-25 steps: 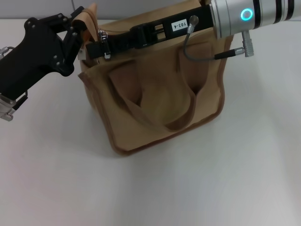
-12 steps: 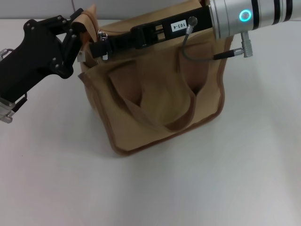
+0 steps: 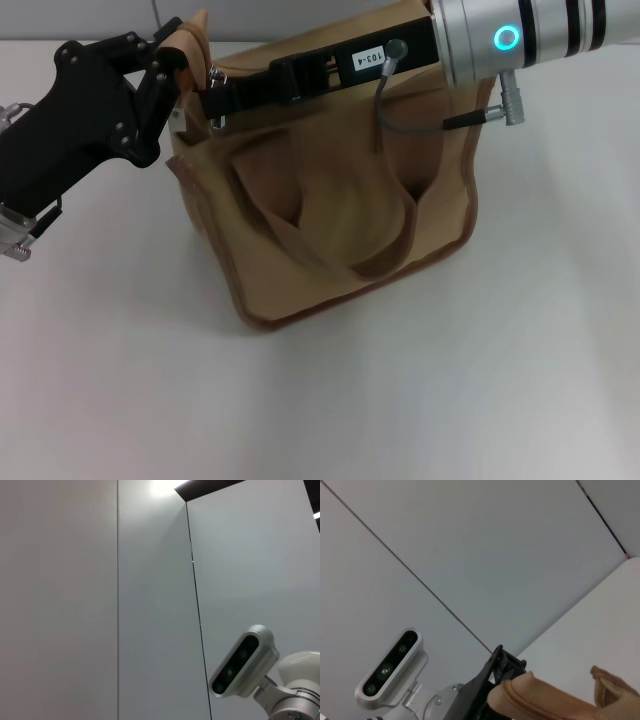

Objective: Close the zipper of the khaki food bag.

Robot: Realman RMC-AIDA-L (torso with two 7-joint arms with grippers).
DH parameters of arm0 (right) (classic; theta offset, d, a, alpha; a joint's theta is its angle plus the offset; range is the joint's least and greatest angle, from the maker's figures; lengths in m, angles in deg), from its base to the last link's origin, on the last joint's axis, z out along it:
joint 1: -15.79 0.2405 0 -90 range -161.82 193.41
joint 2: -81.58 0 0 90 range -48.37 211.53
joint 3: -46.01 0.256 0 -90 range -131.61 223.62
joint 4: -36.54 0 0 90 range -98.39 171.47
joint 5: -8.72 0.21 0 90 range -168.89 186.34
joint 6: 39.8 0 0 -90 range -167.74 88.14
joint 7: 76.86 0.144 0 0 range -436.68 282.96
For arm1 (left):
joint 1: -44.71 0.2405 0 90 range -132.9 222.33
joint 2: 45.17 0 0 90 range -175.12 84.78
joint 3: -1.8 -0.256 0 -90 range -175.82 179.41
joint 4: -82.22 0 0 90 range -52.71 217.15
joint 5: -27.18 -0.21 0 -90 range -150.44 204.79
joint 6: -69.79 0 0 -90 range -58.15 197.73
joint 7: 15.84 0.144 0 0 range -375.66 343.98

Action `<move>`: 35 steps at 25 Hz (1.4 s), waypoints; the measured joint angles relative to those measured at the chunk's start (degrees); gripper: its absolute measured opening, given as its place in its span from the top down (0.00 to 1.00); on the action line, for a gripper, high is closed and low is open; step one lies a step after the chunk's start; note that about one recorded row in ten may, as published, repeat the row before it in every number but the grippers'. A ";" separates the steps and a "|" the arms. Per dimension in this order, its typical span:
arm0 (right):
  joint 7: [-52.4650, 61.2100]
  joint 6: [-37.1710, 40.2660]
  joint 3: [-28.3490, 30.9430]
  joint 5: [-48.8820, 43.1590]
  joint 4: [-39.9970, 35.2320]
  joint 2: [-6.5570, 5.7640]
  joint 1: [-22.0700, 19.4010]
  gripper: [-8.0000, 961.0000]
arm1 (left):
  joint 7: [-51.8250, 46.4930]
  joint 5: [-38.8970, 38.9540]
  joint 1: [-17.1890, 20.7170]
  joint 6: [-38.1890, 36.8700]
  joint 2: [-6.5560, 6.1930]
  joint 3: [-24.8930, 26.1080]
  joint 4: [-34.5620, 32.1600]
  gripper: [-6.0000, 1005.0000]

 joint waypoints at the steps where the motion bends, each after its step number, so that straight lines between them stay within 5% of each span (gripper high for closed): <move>1: 0.00 0.00 0.00 0.00 0.00 0.00 0.00 0.82 | 0.00 0.00 0.00 0.00 0.00 0.00 0.00 0.98; 14: -1.19 -1.47 -1.30 -0.04 -0.37 0.03 -0.72 0.99 | 0.05 0.00 0.38 -0.66 0.02 0.41 0.15 0.98; 35: -1.17 -1.66 -0.76 -0.23 -7.09 -1.97 -8.99 0.94 | 0.37 0.89 3.52 2.23 -0.16 2.66 0.14 0.98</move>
